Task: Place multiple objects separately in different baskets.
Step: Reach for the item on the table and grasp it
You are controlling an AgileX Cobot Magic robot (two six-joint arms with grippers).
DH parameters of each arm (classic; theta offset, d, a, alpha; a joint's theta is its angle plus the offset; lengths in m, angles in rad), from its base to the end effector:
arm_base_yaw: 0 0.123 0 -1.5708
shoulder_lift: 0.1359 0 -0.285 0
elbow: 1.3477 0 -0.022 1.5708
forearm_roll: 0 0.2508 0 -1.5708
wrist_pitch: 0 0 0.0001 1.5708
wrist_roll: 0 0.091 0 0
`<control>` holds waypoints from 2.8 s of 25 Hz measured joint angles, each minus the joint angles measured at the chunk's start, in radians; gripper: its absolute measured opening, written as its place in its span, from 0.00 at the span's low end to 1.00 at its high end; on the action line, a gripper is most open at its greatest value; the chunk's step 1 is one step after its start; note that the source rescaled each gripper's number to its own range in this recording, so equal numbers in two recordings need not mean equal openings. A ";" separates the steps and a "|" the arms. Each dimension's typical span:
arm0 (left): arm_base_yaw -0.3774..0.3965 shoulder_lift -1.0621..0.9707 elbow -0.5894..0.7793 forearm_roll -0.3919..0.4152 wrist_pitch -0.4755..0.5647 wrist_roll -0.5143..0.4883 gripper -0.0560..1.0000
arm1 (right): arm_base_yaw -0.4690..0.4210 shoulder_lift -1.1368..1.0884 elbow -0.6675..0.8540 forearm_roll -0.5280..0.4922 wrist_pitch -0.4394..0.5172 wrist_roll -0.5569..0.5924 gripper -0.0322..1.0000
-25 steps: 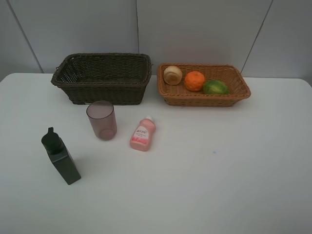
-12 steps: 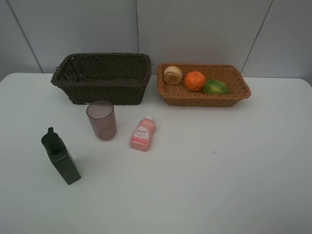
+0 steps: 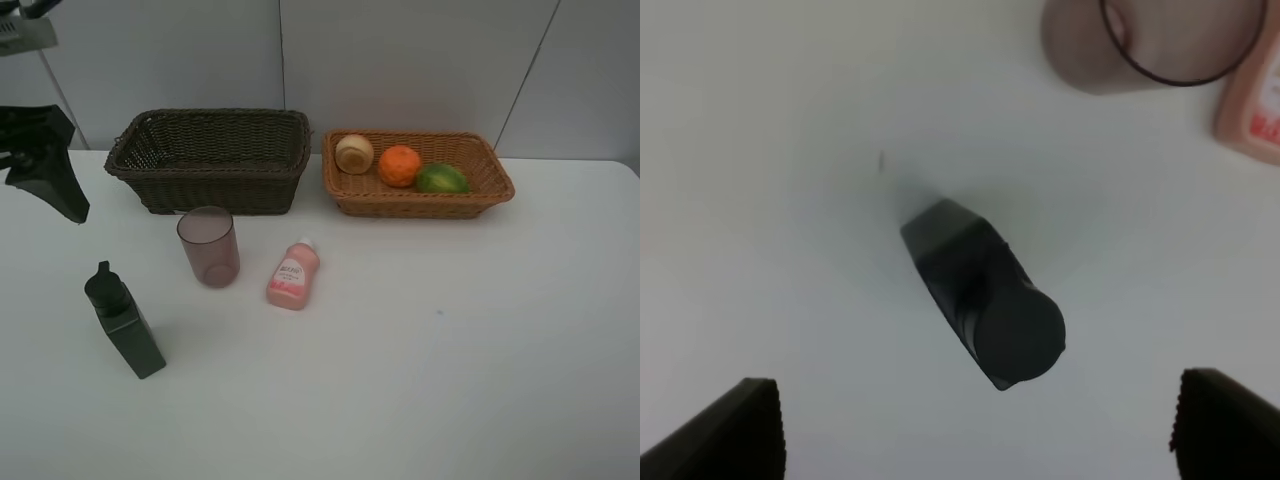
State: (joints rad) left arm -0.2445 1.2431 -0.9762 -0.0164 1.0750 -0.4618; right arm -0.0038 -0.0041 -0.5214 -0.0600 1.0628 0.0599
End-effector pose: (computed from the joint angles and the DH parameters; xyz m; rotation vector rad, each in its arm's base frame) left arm 0.2176 -0.0556 0.2931 -0.3163 2.8274 -0.1777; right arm -0.0082 -0.0047 0.2831 0.0681 2.0185 -0.0359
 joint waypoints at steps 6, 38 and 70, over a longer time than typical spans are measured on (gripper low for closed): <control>-0.123 0.004 0.000 0.129 0.007 -0.223 1.00 | 0.000 0.000 0.000 0.000 0.000 0.000 0.90; -0.154 0.177 0.206 0.083 -0.303 -0.401 1.00 | 0.000 0.000 0.000 0.000 -0.001 0.000 0.90; -0.178 0.322 0.211 0.040 -0.392 -0.396 0.52 | 0.000 0.000 0.000 0.000 -0.001 0.000 0.90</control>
State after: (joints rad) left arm -0.4226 1.5656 -0.7647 0.0240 0.6833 -0.8580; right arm -0.0038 -0.0041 -0.5214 -0.0600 1.0619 0.0599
